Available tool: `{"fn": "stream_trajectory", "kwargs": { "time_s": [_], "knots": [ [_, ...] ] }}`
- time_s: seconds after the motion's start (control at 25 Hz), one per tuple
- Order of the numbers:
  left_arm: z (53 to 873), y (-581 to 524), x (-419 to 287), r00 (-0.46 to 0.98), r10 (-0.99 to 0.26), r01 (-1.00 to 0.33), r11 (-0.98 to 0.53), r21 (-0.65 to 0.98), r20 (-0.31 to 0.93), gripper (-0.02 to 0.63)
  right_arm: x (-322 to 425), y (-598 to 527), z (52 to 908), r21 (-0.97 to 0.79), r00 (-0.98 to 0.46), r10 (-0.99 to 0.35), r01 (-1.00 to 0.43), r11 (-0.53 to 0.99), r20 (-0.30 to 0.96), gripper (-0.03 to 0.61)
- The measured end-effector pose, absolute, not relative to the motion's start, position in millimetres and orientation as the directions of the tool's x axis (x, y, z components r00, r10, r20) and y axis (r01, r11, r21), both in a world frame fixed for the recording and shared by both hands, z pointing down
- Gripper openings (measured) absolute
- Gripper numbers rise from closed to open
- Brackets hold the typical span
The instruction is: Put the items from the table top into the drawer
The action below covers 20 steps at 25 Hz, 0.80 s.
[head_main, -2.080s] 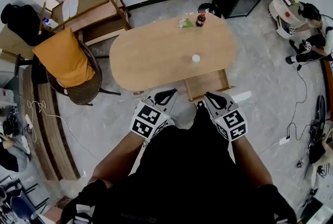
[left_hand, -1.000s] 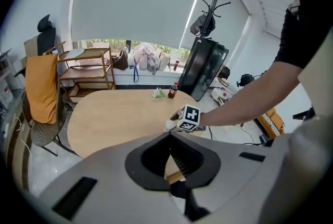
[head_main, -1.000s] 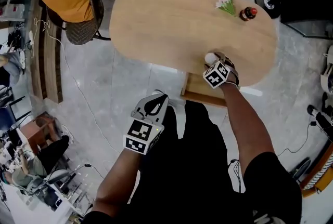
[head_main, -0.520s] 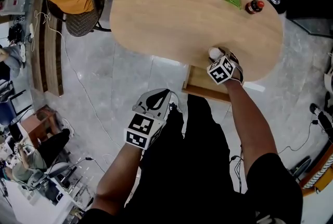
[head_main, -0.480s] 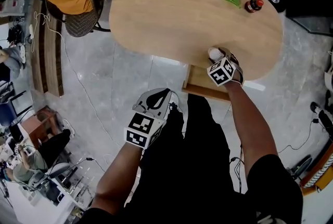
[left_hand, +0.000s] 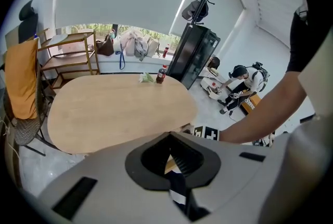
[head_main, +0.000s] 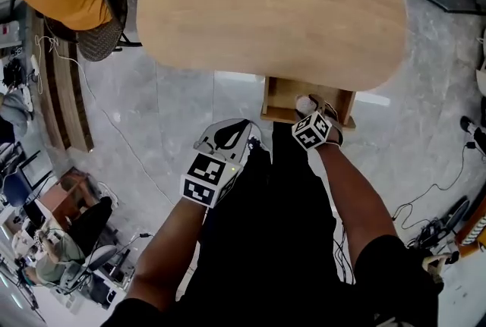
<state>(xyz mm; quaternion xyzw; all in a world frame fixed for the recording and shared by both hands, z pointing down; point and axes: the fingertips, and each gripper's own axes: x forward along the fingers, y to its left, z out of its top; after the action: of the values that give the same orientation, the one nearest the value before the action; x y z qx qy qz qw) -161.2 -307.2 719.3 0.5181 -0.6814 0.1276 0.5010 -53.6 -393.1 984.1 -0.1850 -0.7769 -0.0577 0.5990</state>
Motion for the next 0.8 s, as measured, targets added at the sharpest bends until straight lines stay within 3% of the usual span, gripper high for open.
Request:
{"fn": "stream_trajectory", "kwargs": {
  "time_s": [0.36,0.8],
  "knots": [
    [735,-271,-140,0.076,-0.527,-0.83,0.437,0.347,0.847,0.002,-64,-421,1067,-0.013,-0.216,0.076,0.282,0.959,0.973,0.268],
    [701,-231,-124,0.043,-0.563,-0.829,0.44,0.344,0.825,0.002,-32,-403,1044,-0.096,-0.126,0.118,0.168,0.981,0.985,0.275]
  ]
}}
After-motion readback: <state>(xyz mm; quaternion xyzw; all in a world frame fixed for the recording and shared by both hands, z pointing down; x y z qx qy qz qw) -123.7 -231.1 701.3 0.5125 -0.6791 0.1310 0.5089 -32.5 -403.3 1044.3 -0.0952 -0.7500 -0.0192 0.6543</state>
